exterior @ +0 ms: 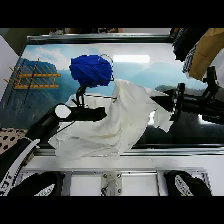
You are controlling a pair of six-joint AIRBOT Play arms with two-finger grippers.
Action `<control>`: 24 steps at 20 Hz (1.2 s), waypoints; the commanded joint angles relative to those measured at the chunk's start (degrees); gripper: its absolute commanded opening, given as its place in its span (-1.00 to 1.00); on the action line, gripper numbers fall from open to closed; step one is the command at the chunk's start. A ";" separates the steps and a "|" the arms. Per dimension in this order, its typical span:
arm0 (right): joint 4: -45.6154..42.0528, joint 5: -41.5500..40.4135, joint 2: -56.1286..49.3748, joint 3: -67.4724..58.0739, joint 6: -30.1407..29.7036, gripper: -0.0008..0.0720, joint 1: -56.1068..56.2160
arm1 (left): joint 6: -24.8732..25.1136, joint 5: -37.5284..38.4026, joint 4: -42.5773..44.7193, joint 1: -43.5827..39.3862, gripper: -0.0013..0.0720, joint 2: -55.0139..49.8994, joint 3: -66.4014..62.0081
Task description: Fold the clothes and pants, and hang the long-sleeved shirts on hangers.
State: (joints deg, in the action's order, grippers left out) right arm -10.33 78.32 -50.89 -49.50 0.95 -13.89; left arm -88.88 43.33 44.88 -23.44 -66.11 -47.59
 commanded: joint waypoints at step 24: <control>-11.67 4.68 15.50 -0.07 22.73 -0.97 -0.07 | 3.21 4.48 9.53 13.62 -0.95 3.69 -5.90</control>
State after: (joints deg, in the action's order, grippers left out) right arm -20.73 82.52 -36.01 -49.52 22.52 -13.96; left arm -85.73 47.00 51.09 -9.89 -62.43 -51.57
